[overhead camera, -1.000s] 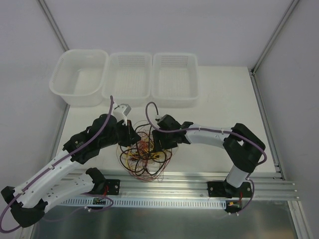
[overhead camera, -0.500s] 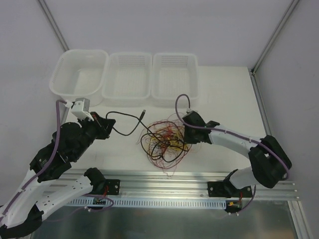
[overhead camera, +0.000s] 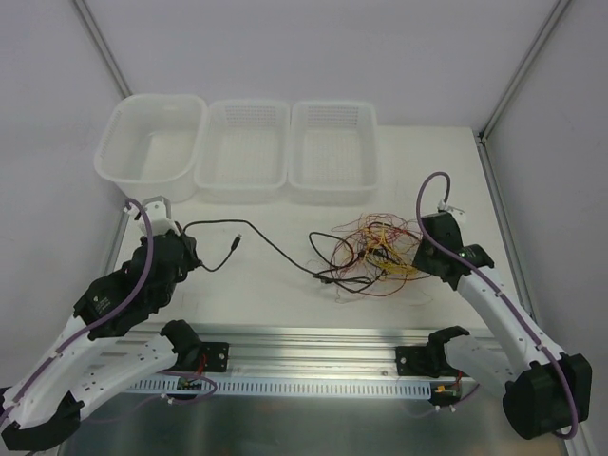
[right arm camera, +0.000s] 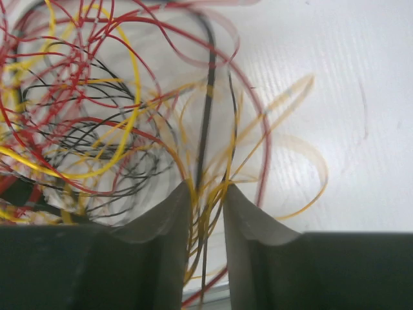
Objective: Untangle the cables
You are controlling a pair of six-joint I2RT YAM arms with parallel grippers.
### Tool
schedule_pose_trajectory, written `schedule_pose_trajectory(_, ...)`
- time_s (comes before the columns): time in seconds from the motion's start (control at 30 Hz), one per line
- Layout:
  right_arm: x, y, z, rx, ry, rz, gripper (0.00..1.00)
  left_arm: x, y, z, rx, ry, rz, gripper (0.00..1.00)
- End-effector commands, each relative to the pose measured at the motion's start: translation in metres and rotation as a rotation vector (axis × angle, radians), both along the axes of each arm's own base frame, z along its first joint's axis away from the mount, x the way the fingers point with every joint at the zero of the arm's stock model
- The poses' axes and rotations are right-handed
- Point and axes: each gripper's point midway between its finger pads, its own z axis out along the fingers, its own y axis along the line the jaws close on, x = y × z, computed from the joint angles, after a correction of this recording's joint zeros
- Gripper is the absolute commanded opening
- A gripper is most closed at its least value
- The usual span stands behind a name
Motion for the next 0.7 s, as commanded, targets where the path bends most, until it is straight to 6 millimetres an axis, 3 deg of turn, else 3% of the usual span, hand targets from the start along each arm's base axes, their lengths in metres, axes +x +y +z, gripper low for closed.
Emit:
schedule_pose_trajectory(0.0, -0.017, -0.017, 0.000, -0.084, 0.061, 0.017, 0.33, 0.001, 0.030, -0.012, 0.085, 0.024, 0.165, 0.00)
schedule_pose_trajectory(0.07, -0.017, -0.011, 0.006, -0.068, 0.045, 0.065, 0.52, 0.002, 0.029, -0.017, 0.092, 0.045, 0.169, 0.00)
schedule_pose_trajectory(0.1, -0.016, -0.005, 0.012, -0.053, 0.025, 0.092, 0.64, 0.003, 0.024, -0.023, 0.103, 0.069, 0.157, 0.08)
schedule_pose_trajectory(0.2, -0.016, 0.012, 0.037, -0.025, -0.055, 0.196, 0.77, 0.005, 0.000, -0.042, 0.114, 0.160, 0.056, 0.33)
schedule_pose_trajectory(0.3, -0.020, 0.030, 0.055, 0.015, -0.106, 0.290, 0.82, 0.001, -0.027, -0.065, 0.135, 0.275, -0.087, 0.45)
schedule_pose_trajectory(0.43, -0.027, 0.054, 0.072, 0.082, -0.169, 0.397, 0.87, -0.015, -0.059, -0.081, 0.076, 0.391, -0.257, 0.74)
schedule_pose_trajectory(0.53, -0.031, 0.066, 0.078, 0.122, -0.204, 0.447, 0.90, -0.028, -0.088, -0.072, -0.061, 0.416, -0.369, 0.85)
schedule_pose_trajectory(0.57, -0.033, 0.070, 0.078, 0.128, -0.207, 0.465, 0.90, -0.032, -0.108, -0.062, -0.144, 0.409, -0.454, 0.90)
schedule_pose_trajectory(0.67, -0.036, 0.081, 0.080, 0.155, -0.222, 0.501, 0.90, -0.038, -0.140, -0.049, -0.288, 0.412, -0.549, 0.91)
